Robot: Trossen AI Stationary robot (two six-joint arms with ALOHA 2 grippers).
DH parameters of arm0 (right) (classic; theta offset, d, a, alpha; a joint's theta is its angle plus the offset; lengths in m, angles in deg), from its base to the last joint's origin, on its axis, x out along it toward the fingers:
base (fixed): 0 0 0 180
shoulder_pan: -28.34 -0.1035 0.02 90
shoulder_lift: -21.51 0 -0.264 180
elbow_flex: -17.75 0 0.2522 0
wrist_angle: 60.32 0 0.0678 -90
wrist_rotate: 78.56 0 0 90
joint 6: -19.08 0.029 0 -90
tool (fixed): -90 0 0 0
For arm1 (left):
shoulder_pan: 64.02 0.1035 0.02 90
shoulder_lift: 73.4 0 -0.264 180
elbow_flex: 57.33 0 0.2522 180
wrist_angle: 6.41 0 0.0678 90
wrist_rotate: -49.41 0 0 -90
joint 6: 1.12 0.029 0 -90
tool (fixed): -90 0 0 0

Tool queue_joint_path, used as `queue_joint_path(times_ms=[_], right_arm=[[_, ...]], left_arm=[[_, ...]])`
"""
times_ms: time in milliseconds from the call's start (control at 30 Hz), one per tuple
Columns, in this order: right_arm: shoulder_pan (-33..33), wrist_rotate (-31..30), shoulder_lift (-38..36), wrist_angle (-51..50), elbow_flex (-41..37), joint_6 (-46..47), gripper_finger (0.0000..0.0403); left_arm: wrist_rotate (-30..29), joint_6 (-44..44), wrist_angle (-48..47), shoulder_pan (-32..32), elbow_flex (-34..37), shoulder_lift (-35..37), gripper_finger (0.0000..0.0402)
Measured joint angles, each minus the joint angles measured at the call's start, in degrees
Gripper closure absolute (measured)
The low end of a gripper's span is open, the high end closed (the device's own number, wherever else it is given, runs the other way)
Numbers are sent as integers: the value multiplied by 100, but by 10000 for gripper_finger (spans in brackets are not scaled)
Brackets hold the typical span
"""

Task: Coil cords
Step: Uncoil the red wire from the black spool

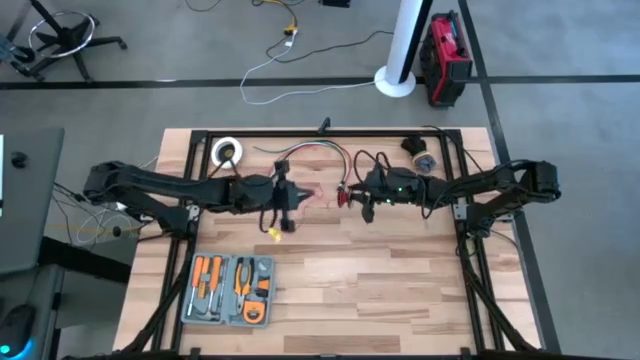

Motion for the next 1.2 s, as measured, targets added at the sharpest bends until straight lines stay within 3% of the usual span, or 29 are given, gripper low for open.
queue_joint_path(times_ms=[167, 267, 600, 933, 1100, 1200], right_arm=[[26, -1257, 0, 41, -1, -26, 295], [11, -1710, 0, 287, -2, -267, 295], [-330, -1652, 0, 1680, -2, -1350, 295], [-640, 444, 0, 2123, -2, -1969, 295], [-571, 1809, 1, 1620, 177, -1964, 295], [-571, 2209, 0, 1011, 355, -1969, 295]], left_arm=[[601, -762, -732, -130, 0, 74, 401], [828, -1296, -1190, -130, 0, 1, 401], [933, -2147, -1916, -130, 2, -946, 401], [598, -2259, -1692, 86, 2, -1840, 401], [42, -2344, -1789, 300, 2, -1822, 401], [-390, -2347, -1808, 406, 2, -1707, 401]])
